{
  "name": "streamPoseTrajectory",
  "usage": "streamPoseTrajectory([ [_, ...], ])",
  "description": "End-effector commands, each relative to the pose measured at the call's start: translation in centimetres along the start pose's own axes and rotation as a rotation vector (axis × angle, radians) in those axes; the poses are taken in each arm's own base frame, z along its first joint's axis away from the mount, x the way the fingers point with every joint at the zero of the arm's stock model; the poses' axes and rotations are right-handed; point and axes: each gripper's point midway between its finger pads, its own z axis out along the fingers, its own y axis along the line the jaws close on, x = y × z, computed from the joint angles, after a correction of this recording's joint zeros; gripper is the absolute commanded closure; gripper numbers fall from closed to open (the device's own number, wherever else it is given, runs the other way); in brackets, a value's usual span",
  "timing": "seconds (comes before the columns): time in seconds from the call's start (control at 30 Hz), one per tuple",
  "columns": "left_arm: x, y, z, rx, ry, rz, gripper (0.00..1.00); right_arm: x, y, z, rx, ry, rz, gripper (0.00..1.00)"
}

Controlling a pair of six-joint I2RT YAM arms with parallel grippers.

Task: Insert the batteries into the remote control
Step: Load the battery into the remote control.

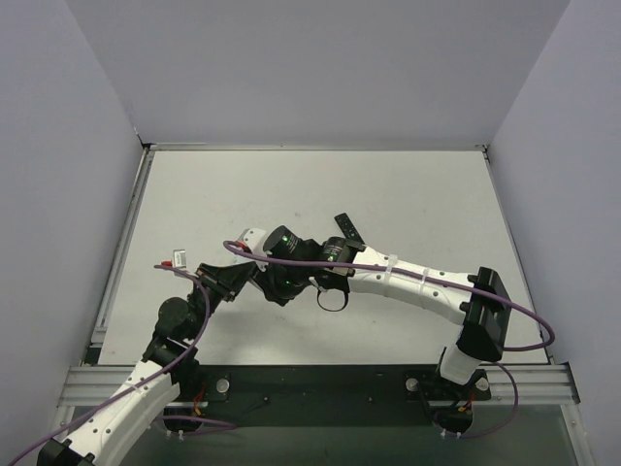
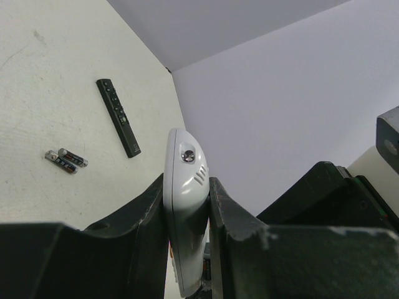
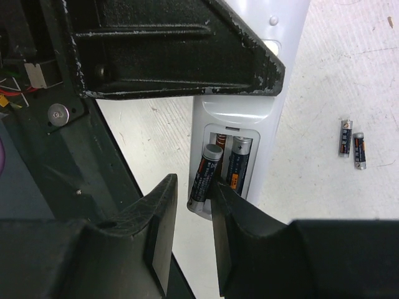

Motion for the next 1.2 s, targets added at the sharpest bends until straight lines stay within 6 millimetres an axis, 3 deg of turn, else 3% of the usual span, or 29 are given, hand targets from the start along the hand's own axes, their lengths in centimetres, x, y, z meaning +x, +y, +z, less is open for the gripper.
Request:
streamPoseTrajectory([
  [0.0, 1.5, 3.4, -1.3, -0.017, 0.007, -0.096, 1.00, -0.9, -0.9, -1.7, 0.062, -0.030, -0.029, 0.75],
  [0.27, 1.7, 3.9, -1.4, -0.033, 0.009, -0.160, 1.00, -0.5, -1.4, -2.3, 0.083, -0.015, -0.057, 0.78],
  [0.6, 1.7, 3.6, -1.6, -0.024, 0.014, -0.175, 1.00, -0.2, -2.0, -3.3, 0.105, -0.003, -0.063, 0.96],
  [1.17, 2.0, 4.2, -1.5, -0.056, 0.025, -0.169, 1.00, -0.2, -2.6, -5.3, 0.148, 0.055, -0.048, 0.97],
])
